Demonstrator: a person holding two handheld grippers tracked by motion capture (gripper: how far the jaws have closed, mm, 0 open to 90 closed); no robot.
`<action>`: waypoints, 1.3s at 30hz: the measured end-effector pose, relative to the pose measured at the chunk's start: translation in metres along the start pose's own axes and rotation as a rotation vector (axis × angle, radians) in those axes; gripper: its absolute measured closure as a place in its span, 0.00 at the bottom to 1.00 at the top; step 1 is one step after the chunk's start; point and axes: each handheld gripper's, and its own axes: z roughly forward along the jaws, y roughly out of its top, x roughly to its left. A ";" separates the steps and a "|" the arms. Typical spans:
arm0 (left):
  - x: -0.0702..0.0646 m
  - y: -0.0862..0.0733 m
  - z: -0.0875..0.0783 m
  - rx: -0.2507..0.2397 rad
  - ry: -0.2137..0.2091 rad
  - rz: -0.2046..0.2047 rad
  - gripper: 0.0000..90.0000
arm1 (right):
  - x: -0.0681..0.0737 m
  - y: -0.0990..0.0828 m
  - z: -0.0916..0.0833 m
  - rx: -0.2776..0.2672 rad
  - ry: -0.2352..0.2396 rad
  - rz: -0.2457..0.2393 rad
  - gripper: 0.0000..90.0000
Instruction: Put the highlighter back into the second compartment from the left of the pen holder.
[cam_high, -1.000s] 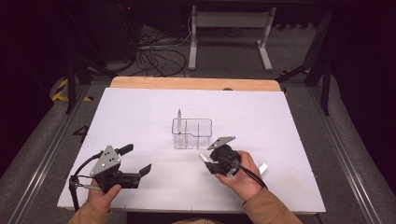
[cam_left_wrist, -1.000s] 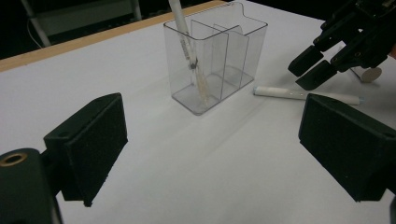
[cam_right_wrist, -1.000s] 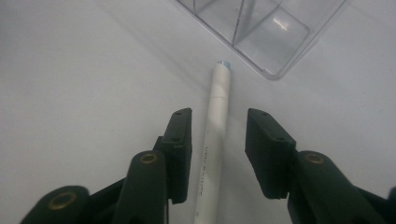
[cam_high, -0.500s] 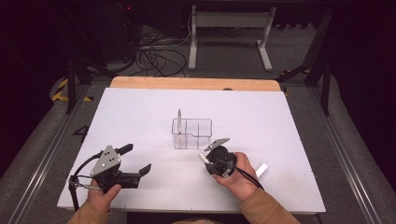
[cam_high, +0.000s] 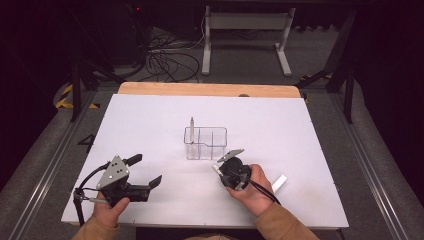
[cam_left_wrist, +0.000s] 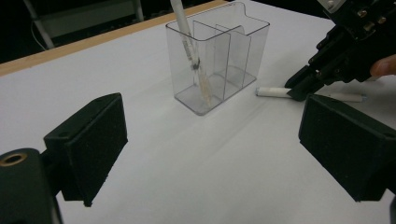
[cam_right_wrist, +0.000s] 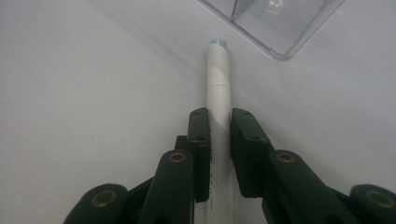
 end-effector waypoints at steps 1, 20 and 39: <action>0.000 0.000 0.000 0.000 -0.001 0.001 0.10 | 0.000 0.000 0.000 0.000 -0.001 0.002 0.88; 0.000 0.000 0.000 -0.001 0.000 -0.001 0.10 | 0.001 0.000 -0.008 -0.031 -0.001 0.004 0.88; 0.000 0.001 -0.001 -0.006 0.002 -0.004 0.10 | 0.001 0.004 -0.033 -0.087 0.033 -0.016 0.88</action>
